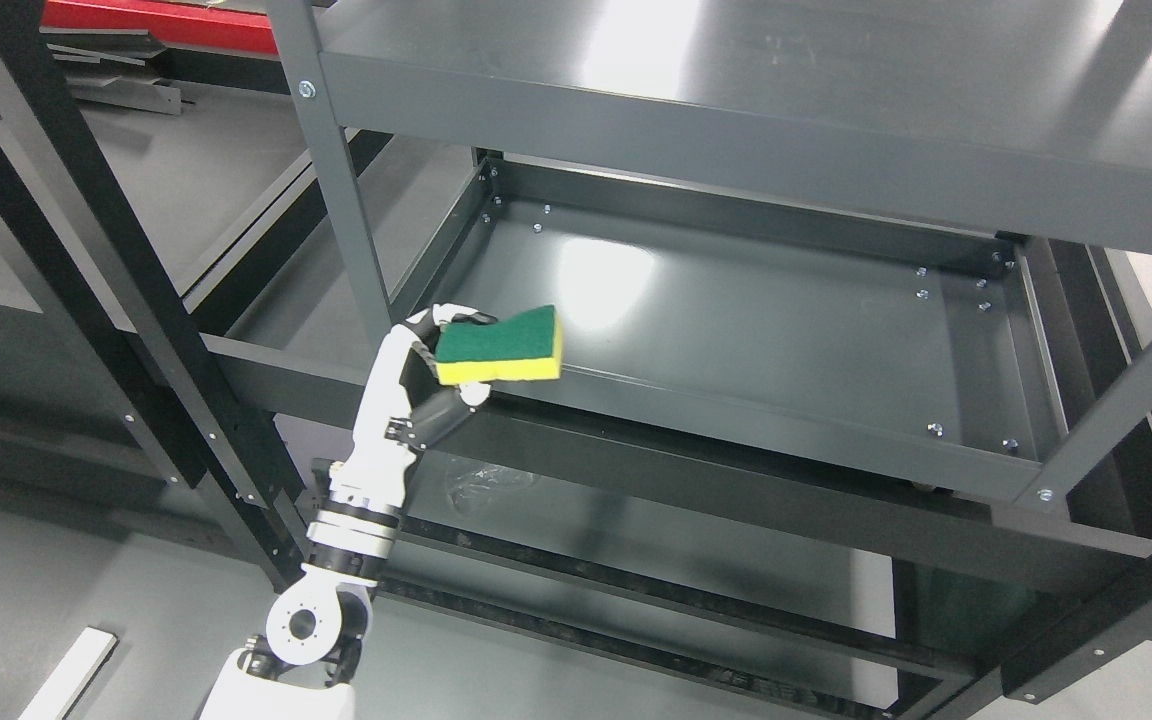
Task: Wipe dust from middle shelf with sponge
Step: 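Wipe the sponge back and forth across the middle shelf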
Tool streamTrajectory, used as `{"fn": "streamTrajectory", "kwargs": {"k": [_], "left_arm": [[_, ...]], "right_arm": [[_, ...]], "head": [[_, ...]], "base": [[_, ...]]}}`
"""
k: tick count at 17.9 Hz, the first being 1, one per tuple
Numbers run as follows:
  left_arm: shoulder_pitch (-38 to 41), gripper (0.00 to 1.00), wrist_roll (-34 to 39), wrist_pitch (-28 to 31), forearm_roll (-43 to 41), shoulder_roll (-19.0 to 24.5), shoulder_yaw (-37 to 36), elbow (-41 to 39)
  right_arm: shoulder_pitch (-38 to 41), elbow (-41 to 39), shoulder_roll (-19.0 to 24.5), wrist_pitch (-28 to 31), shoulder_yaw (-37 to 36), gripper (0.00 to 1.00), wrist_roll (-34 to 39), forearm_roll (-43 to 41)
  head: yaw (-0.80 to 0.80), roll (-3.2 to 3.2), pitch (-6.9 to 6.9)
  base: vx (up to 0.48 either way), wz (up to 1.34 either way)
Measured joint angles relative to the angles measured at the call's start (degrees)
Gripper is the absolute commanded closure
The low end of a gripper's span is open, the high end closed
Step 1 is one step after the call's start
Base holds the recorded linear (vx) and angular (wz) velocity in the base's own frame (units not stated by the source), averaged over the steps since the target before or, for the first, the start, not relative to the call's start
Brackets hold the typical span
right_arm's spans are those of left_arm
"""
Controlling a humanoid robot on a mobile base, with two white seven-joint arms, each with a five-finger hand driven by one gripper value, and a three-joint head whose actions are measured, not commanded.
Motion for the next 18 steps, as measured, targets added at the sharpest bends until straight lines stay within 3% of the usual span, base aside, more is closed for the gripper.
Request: {"fn": "streamTrajectory", "kwargs": {"k": [8,18], "left_arm": [[-0.29,0.93,0.14,-0.17,0.85,0.00,2.04,-0.26],[2.60,0.93,-0.29,1.44,4.64,0.00,-6.18,-2.25]], "right_arm": [[0.00,0.00,0.00,0.00,0.00,0.00,-0.01,0.00],[0.00,0.00,0.00,0.00,0.00,0.00,-0.03,0.00]], "head": [[0.00,0.00,0.00],[0.00,0.00,0.00]], "base": [[0.001,0.00],[0.001,0.00]]}}
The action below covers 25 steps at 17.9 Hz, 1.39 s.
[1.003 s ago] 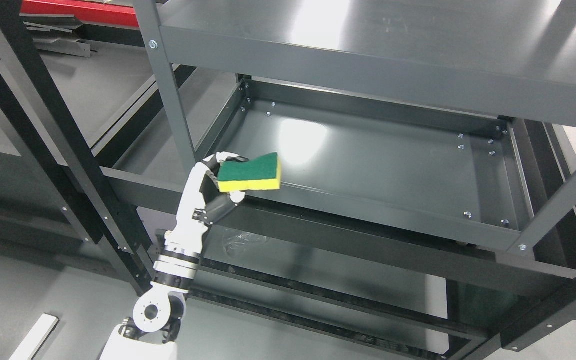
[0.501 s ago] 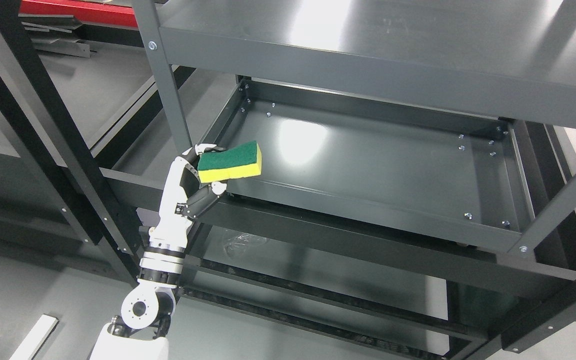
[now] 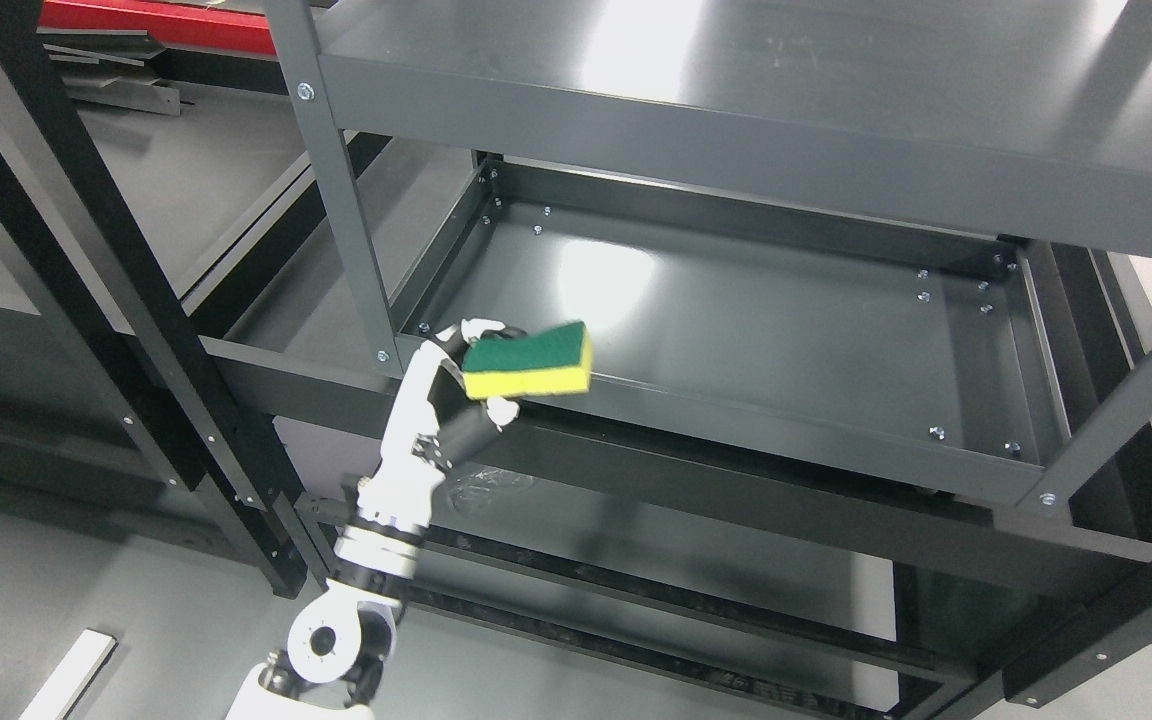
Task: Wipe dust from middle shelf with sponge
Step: 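Wipe the sponge back and forth across the middle shelf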
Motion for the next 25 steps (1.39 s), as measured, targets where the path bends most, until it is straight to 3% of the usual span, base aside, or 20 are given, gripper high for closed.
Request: {"fn": "streamTrajectory", "kwargs": {"k": [9,16,25], "left_arm": [[3.02,0.94,1.65,-0.39,1.12,0.00,-2.68,-2.16],[3.65,0.94,-5.41,-0.32,1.44,0.00,5.28,-1.96],[3.98,0.94,-4.59,0.10,1.60,0.00,11.61,-1.63]], "right_arm": [[0.00,0.00,0.00,0.00,0.00,0.00,0.00,0.00],[0.00,0.00,0.00,0.00,0.00,0.00,0.00,0.00],[0.00,0.00,0.00,0.00,0.00,0.00,-0.10,0.00]], "head": [[0.00,0.00,0.00],[0.00,0.00,0.00],[0.00,0.00,0.00]], "base": [[0.000,0.00],[0.000,0.00],[0.000,0.00]]}}
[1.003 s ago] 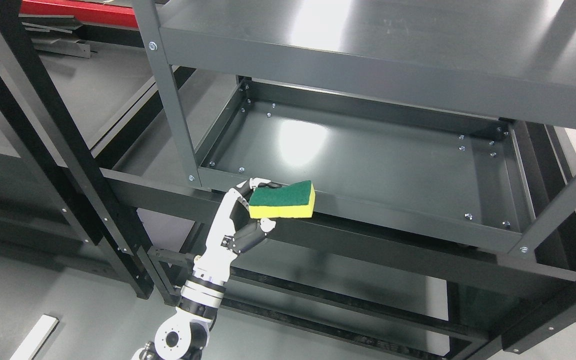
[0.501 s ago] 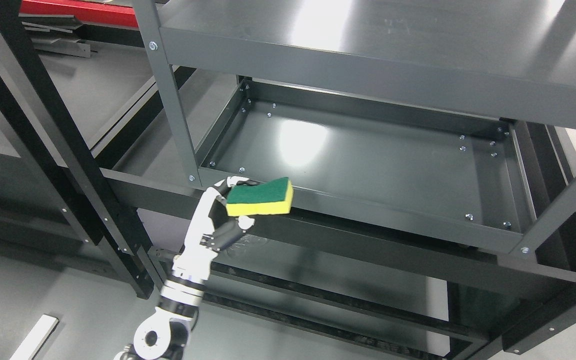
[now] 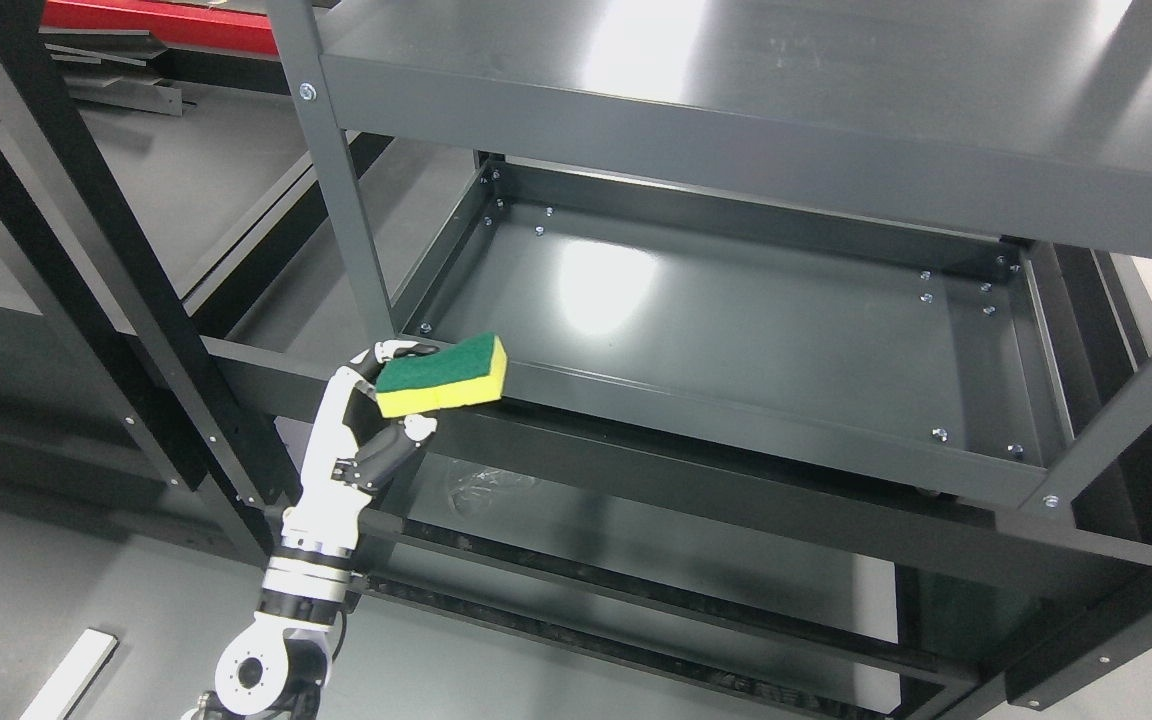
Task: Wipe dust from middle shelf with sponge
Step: 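Wipe the sponge back and forth across the middle shelf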
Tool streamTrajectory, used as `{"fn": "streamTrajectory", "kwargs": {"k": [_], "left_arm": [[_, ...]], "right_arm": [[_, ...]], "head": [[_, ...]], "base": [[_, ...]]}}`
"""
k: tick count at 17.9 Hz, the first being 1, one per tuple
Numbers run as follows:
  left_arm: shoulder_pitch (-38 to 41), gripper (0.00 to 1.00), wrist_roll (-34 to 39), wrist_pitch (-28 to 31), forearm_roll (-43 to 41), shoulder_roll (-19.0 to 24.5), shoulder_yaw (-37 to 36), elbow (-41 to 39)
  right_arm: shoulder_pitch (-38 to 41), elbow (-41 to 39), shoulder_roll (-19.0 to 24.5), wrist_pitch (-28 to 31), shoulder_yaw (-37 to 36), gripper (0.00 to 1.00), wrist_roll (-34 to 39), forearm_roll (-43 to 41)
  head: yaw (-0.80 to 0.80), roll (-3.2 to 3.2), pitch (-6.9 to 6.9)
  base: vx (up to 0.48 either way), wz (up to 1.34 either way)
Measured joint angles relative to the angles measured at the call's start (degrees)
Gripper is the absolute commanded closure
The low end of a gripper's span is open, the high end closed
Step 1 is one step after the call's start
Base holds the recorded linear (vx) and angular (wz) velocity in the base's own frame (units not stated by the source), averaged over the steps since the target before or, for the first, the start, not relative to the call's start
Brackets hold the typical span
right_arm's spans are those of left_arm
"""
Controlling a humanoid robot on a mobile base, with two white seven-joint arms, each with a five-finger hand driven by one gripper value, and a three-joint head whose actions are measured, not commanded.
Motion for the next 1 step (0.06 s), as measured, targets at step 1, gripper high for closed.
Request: {"fn": "streamTrajectory", "kwargs": {"k": [1], "left_arm": [[0.01,0.94,0.00,0.00,0.01,0.00,0.39,0.01]], "right_arm": [[0.00,0.00,0.00,0.00,0.00,0.00,-0.03,0.00]], "head": [[0.00,0.00,0.00]], "base": [[0.000,0.00]]}}
